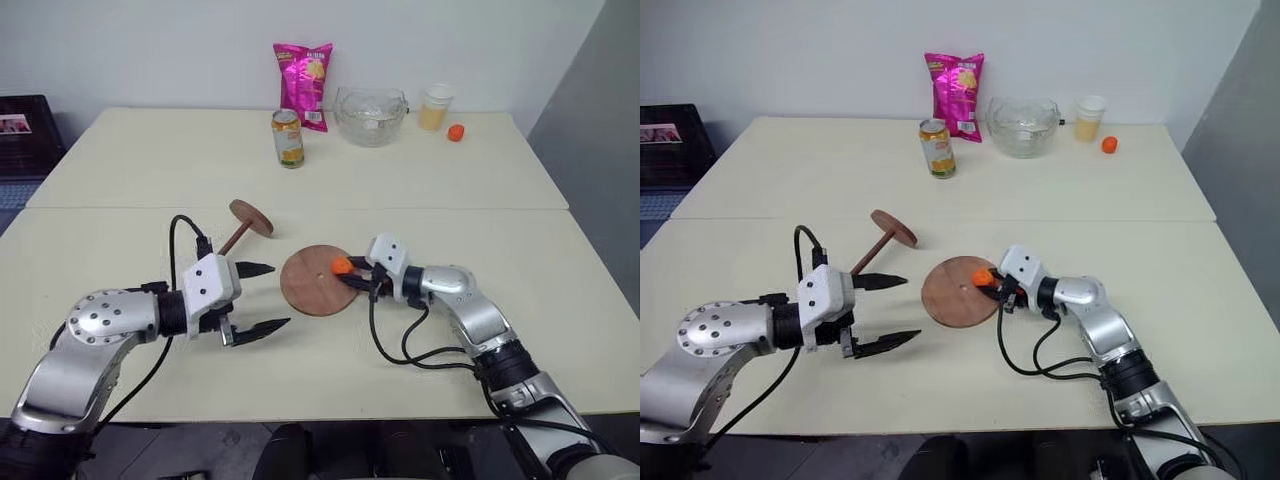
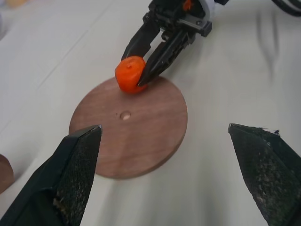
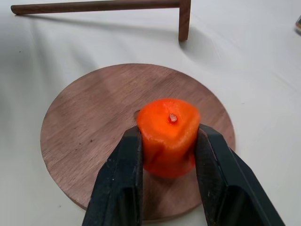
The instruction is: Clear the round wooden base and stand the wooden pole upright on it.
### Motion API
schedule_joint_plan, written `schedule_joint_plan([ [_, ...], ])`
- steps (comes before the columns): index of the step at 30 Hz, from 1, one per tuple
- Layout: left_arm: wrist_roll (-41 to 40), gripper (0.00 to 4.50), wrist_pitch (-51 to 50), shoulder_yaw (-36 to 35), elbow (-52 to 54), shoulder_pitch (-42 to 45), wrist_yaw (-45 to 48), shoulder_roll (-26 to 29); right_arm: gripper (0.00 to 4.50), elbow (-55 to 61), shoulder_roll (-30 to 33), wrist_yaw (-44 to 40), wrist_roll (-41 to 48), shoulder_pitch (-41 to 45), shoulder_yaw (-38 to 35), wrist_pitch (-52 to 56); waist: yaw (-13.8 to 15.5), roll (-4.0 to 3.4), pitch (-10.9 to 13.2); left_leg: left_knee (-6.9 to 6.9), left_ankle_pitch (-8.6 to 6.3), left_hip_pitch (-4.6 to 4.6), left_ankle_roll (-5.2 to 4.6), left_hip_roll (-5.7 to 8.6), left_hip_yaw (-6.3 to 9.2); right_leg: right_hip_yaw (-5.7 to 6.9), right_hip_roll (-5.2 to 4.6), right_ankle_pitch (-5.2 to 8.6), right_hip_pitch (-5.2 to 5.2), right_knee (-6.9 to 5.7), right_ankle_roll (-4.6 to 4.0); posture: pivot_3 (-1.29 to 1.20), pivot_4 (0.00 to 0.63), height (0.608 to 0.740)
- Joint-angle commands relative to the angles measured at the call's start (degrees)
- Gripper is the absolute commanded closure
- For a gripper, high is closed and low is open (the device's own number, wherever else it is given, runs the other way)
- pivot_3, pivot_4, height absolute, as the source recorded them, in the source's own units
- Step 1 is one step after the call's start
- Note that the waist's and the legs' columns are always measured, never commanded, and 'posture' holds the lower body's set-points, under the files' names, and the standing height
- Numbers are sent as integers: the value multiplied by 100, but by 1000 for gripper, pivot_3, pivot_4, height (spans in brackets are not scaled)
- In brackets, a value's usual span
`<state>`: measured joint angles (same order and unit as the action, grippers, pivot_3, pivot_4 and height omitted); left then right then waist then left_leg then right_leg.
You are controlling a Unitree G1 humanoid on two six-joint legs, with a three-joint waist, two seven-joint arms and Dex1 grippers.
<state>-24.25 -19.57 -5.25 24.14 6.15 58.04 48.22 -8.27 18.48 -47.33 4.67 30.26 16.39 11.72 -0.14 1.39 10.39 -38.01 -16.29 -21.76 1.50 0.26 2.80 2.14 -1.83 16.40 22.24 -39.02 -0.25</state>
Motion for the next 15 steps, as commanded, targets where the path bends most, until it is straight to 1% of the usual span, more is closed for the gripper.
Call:
schedule_joint_plan([
  [1, -232, 0, -107, 100, 54, 418, -56, -200, 3454, 614, 325, 99, 144, -140, -493, 113, 11, 0, 0, 0, 0, -2, 0, 2, 1, 0, -1, 0, 0, 0, 0, 0, 150, 740],
  [4, -250, 0, -183, 504, -148, 1066, -117, -649, 3480, 871, 819, 352, 165, -521, -1094, 258, 85, 1, 0, -4, 0, -5, 0, 8, 2, 4, -7, 0, -4, 4, 2, 0, 150, 740],
  [6, -263, 0, -253, 644, -266, 1333, -197, -921, 3502, 869, 1025, 497, 120, -714, -1310, 186, 88, 2, -1, -8, 0, -8, 0, 13, -2, 3, -10, -1, -5, 7, 3, 0, 150, 740],
  [8, -234, 0, -247, 931, -390, 1591, -153, -1195, 3508, 683, 1246, 735, 51, -954, -1653, 60, 85, 2, -1, -8, 0, -7, 0, 12, -8, -5, -11, -2, -5, 5, 5, 0, 150, 740],
  [11, -146, 0, -228, 1216, -490, 1803, -48, -1379, 3513, 432, 1356, 1105, -28, -1074, -1947, -69, -3, 1, -1, -6, 1, -5, 1, 9, -13, -8, -10, -2, -3, 3, 5, 0, 150, 740],
  [15, -66, 0, -183, 1630, -712, 2137, 2, -1758, 3518, -81, 1267, 1583, -3, -1010, -2265, -143, -41, 0, -1, -5, 2, 2, -1, 4, -11, -7, -1, -2, -4, -6, 4, 0, 150, 740],
])
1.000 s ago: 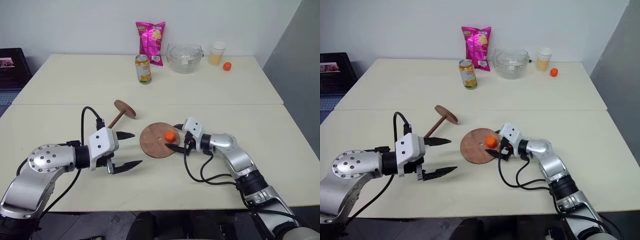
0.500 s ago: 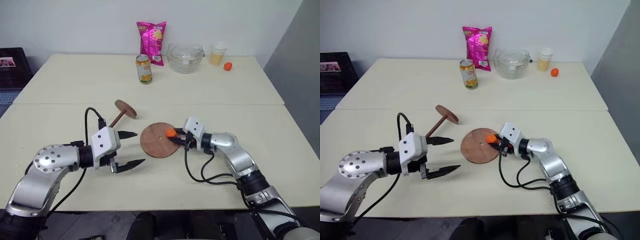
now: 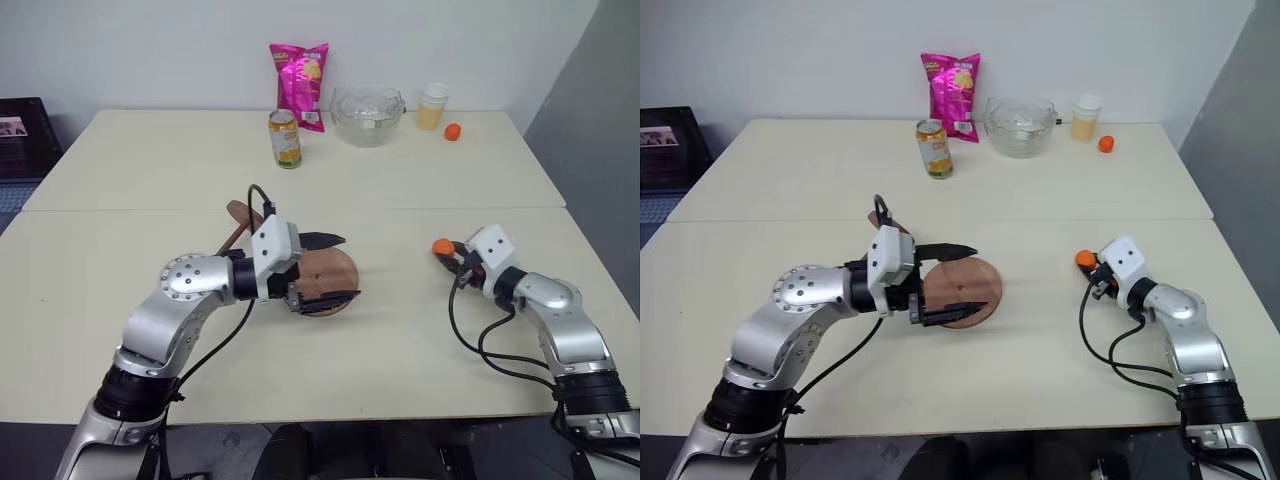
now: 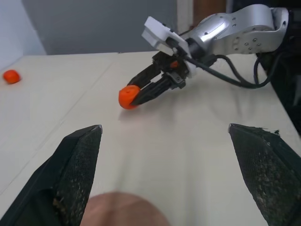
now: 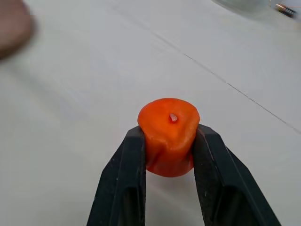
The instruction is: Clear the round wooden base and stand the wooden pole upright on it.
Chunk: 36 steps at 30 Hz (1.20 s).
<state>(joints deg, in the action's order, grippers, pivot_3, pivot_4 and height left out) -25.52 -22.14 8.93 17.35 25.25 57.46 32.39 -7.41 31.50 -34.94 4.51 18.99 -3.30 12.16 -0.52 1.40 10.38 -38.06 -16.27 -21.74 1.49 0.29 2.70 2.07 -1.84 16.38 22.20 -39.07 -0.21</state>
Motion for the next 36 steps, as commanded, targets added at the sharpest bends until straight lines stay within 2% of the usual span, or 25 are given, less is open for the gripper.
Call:
schedule_joint_plan([
  [1, 102, 0, 111, 260, -80, 266, 57, -235, 3518, -244, -69, 422, 15, 128, -320, -192, -3, 0, 0, 0, 0, 1, 0, -3, -1, -2, 3, 0, 0, 0, 0, 0, 150, 740],
  [8, 277, 0, 169, 361, -303, 432, 11, -466, 3518, -526, -205, 742, 137, 176, -461, 90, 6, 0, 0, -1, 1, 0, 2, -2, -5, -6, 4, 0, -1, 4, 0, 0, 150, 740],
  [10, 288, 0, 127, 364, -285, 415, 10, -456, 2828, -505, -246, 777, 234, 184, -522, 238, 10, 0, 0, -2, 1, -1, 2, -2, -4, -6, 2, 0, -1, 5, 0, 0, 150, 740],
  [11, 287, 0, 109, 359, -276, 414, 12, -449, 2748, -484, -253, 787, 263, 187, -533, 293, 12, -1, 0, -2, 1, -1, 2, -2, -4, -6, 2, 0, -1, 5, 0, 0, 150, 740],
  [17, 316, 0, -108, 100, -287, 423, -239, -327, 1416, -88, -298, 823, 511, 60, -758, 364, 18, -1, 0, -2, 1, -1, 1, -1, -4, -6, 2, 0, -1, 5, 0, 0, 150, 740],
  [22, 331, 0, -558, -400, 46, 271, -736, 19, 112, 807, -48, 587, 527, -291, -866, 10, 19, -3, 1, -1, 1, -2, 1, -1, -2, -5, 2, 0, 0, 5, 0, 0, 150, 740],
  [24, 423, 0, -735, -603, 182, 216, -935, 231, 45, 1251, 69, 236, 758, -453, -864, -12, 21, -4, 2, -1, 1, -4, 1, -1, 0, -4, 1, 1, 0, 7, 1, 0, 150, 740],
  [26, 146, 0, -1125, -987, 342, 185, -987, 475, 45, 1740, 224, -160, 1011, -599, -802, 6, 18, -5, 2, 0, 0, -5, 1, -1, 3, -3, 0, 1, 0, 9, 2, 0, 150, 740],
  [28, -186, 0, -1838, -1437, 417, 219, -943, 956, 45, 2291, 393, -573, 1425, -674, -746, 260, 9, -5, 4, 0, 0, -3, 0, -2, 4, -2, 1, 1, 0, 8, 2, 0, 150, 740],
  [31, -411, 0, -2397, -1747, 268, 313, -934, 1389, 45, 2715, 601, -932, 1693, -688, -580, 505, 1, -6, 4, 0, 0, 1, 0, -5, 5, 0, 5, 1, -2, 6, 2, 0, 150, 740],
  [33, -321, 0, -2652, -1792, -135, 416, -807, 1845, 45, 3044, 747, -1246, 1903, -617, -328, 736, 10, -5, 4, 0, 0, 0, 0, -4, 10, 6, 6, 2, -4, 7, 3, 0, 150, 740],
  [36, 186, 0, -2706, -1416, -886, 720, -698, 2547, 45, 3385, 849, -1553, 2193, -465, 24, 1081, 8, -5, 5, 1, -1, 0, -1, -3, 13, 8, 9, 2, -2, 8, 3, 0, 150, 740],
])
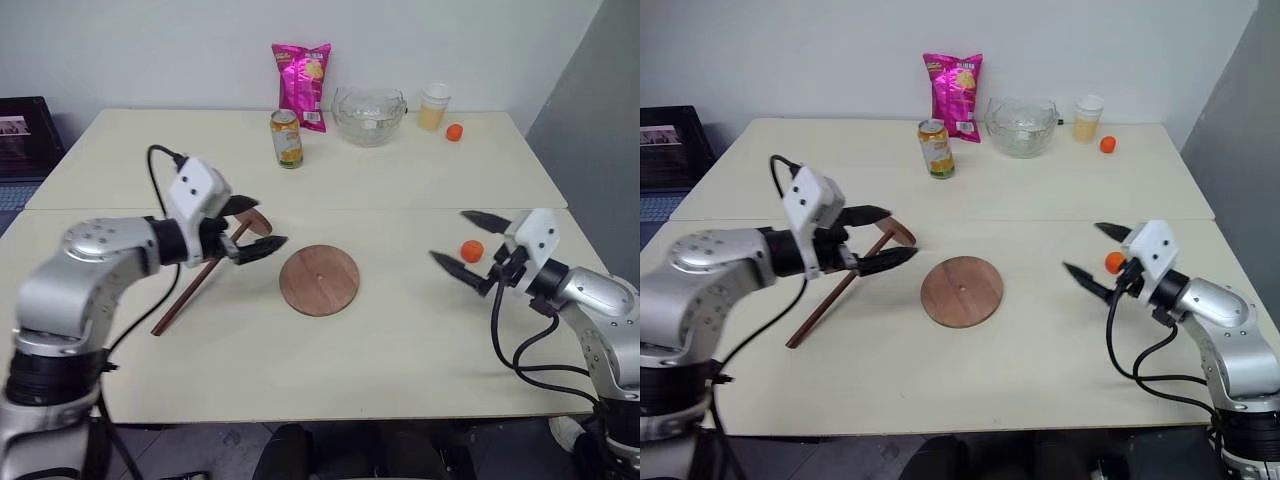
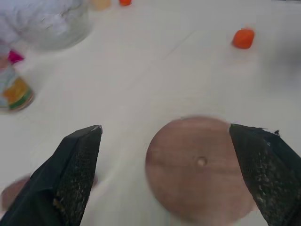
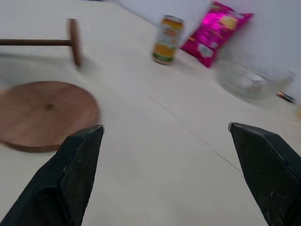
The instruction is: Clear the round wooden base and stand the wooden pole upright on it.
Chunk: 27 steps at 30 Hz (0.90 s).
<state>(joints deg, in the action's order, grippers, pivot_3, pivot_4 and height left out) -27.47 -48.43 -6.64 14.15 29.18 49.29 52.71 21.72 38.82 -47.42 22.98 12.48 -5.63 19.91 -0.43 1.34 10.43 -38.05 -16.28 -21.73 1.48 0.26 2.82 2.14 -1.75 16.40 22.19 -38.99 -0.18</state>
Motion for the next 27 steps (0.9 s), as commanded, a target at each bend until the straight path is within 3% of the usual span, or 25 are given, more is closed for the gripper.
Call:
schedule_joint_plan([
  [1, 513, 0, 33, 294, -753, 433, 232, 667, 45, 548, 123, -352, 383, 223, 373, 389, -1, 0, 0, 0, 0, -1, 0, 0, 2, 1, 1, 0, 1, -1, 0, 0, 150, 740],
  [7, 911, 0, -103, 1315, -1693, 1226, 1132, 1083, 45, 842, 1, -541, 412, 143, 970, 458, 42, 5, 1, -1, 0, -12, 0, 6, 1, 4, 3, 1, 5, 5, 1, 0, 150, 740],
  [12, 1359, 0, -36, 1911, -2640, 1864, 1602, 1019, 45, 929, -151, -489, 142, -44, 1422, 282, 28, 9, 3, -2, 0, -14, 0, 5, 1, 3, 4, 2, 10, 2, 3, 0, 150, 740],
  [18, 2044, 0, 319, 2608, -3682, 2526, 1962, 580, 45, 963, -437, -317, -167, -199, 1826, 47, 21, 9, 3, -2, 0, -12, 0, 3, 2, 4, 15, 3, 11, -4, 4, 0, 150, 740],
  [27, 2580, 0, 555, 2863, -4709, 2861, 2032, -148, 45, 972, -671, -145, -317, -40, 2000, 133, 11, 10, 3, -6, 1, -14, 2, 3, 3, 1, 5, 2, 12, -3, 2, 0, 150, 740],
])
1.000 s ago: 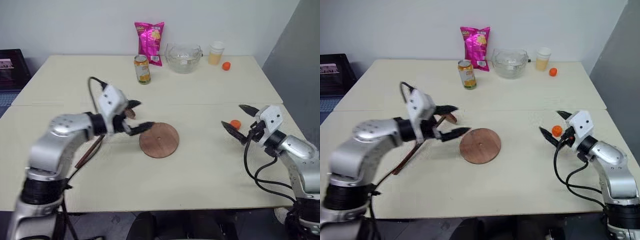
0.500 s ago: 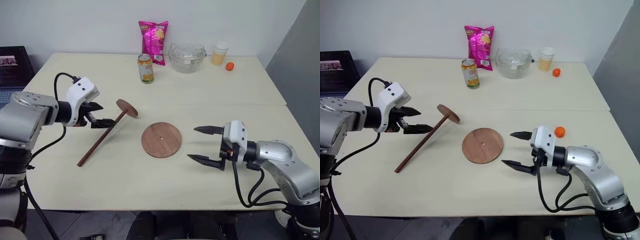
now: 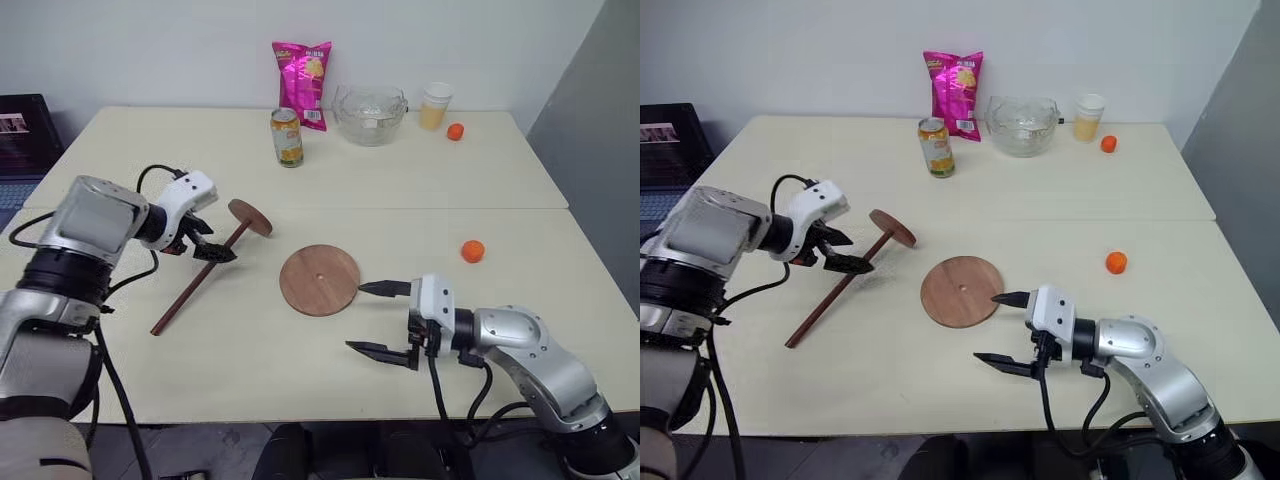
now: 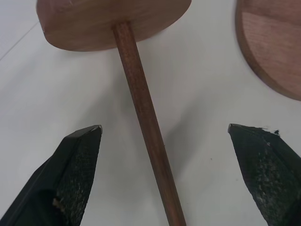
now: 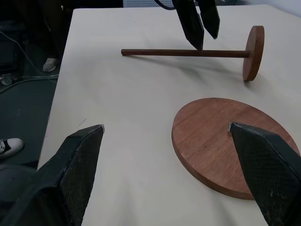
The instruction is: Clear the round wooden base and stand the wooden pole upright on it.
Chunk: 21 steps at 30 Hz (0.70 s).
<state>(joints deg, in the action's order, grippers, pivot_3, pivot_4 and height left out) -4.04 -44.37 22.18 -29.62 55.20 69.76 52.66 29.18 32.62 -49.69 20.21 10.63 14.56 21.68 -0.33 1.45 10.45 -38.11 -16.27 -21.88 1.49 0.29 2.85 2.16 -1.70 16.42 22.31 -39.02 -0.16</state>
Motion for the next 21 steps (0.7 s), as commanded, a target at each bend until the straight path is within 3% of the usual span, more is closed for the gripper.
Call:
schedule_joint_plan([
  [1, 310, 0, 210, 3, -489, 299, -46, -229, 45, 235, -55, 113, -57, 191, -19, -3, 2, 1, 0, 0, 0, 0, 0, 0, 1, 1, 0, 0, 0, -1, 0, 0, 150, 740],
  [7, 540, 0, 34, -42, -1161, 463, -53, -579, 45, 375, -64, 222, 29, 333, -82, 233, -1, 1, -1, -3, 0, -1, 0, 2, 1, 2, -2, 0, 0, 0, 0, 0, 150, 740],
  [11, 579, 554, -163, -109, -1405, 492, -41, -697, 0, 449, -47, 241, 59, 383, -97, 355, -10, 1, -1, -3, 0, -2, -1, 2, 2, 2, -3, 0, 0, -1, 0, 0, 150, 740],
  [21, 595, 2690, -95, -176, -1582, 549, 123, -815, 0, 618, 41, 247, 202, 394, -203, 604, -12, 2, -1, -4, 0, -2, 0, 2, 3, 2, -4, -1, 0, -1, 0, 0, 150, 740],
])
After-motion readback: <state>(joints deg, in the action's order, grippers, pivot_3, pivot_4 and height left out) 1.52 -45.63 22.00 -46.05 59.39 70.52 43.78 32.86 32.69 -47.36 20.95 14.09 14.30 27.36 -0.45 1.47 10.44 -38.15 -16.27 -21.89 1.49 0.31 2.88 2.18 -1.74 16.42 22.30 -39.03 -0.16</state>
